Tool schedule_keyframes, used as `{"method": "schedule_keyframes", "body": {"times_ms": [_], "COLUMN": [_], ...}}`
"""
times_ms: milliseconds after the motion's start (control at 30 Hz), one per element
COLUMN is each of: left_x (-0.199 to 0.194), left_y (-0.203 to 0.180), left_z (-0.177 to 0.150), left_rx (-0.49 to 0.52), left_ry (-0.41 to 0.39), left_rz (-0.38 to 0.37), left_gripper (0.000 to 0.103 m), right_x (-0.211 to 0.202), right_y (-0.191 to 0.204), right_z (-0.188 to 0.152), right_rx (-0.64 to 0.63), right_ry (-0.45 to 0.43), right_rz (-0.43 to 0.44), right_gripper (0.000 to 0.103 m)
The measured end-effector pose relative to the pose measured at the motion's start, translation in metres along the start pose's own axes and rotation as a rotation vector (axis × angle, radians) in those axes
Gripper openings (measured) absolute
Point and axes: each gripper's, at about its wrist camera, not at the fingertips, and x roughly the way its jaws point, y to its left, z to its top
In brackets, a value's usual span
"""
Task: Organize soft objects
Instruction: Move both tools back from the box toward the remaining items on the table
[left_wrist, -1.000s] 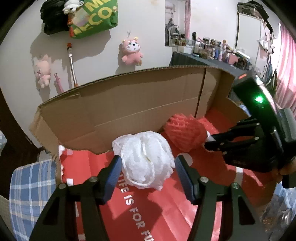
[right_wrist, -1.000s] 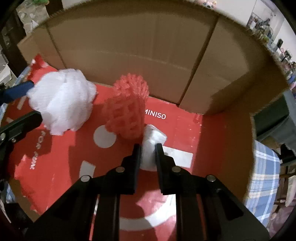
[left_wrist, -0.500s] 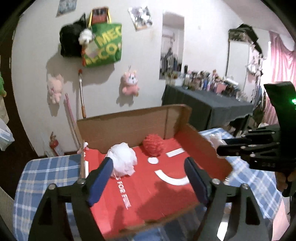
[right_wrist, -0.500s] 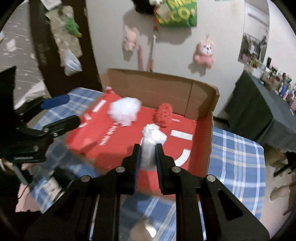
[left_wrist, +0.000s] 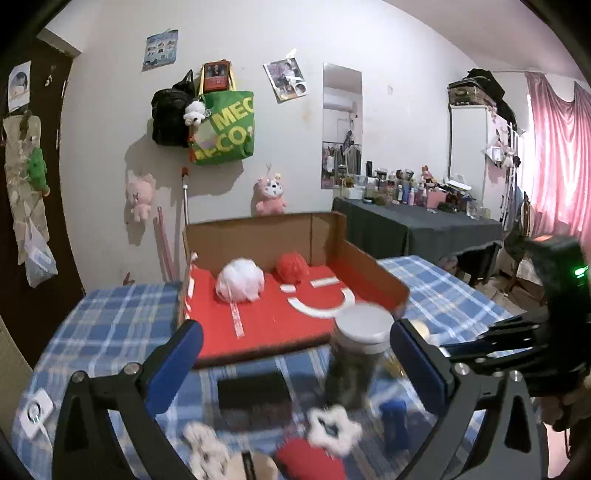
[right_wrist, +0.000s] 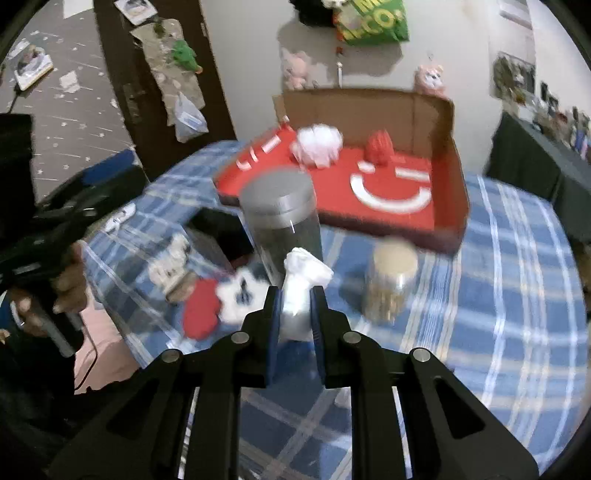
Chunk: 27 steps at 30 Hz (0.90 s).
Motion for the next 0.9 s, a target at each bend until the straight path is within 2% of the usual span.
{"method": "schedule_keyframes", "body": {"times_ms": [100,300,533,600,633,667,733,900], "left_x": [-0.008,-0.008,0.002,0.006,0.009,0.010,0.013,0.017], "left_y": [-0.006,-0.015,-0.016,-0.015,-0.014,-0.013,-0.013,-0.013], "left_z": [-0.021,-0.062,-0.096,-0.102,-0.105,-0.108,-0.113,-0.123], "left_rx": [-0.007,-0.053,-0.093,-0.107,-0.114,-0.116,-0.125,-0.142], "left_ry": [0.006,0.024,0.079,0.096,0.102,0.105,0.114,0.120], "left_rz": [0.002,0.036,0.032,0.026,0.025,0.025,0.027,0.017], "left_gripper": [0.103,0.103,0.103,0.103,0.103,0.103,0.103,0.103], "right_x": [0.020,0.047,0.049,0.047,0.046,0.045,0.039,0.026], "right_y": [-0.007,-0.003,0.006,0.006,0.006,0.006,0.007,0.008], "right_z": [-0.020,-0.048,-0.060,-0.061,-0.062,-0.064,-0.066,-0.073], "right_rx": [0.037,0.024,-0.004,0.004,0.009,0.013,0.017,0.049], "right_ry": [0.026,0.051,0.028,0.019,0.011,0.002,-0.040,-0.131], "right_rz": [-0.039,-0.154,-0.206,-0.202,-0.199,-0.202,-0.208,-0.251], "right_gripper": [0.016,0.016,0.022,0.028,0.034,0.054,0.070,0.070]}}
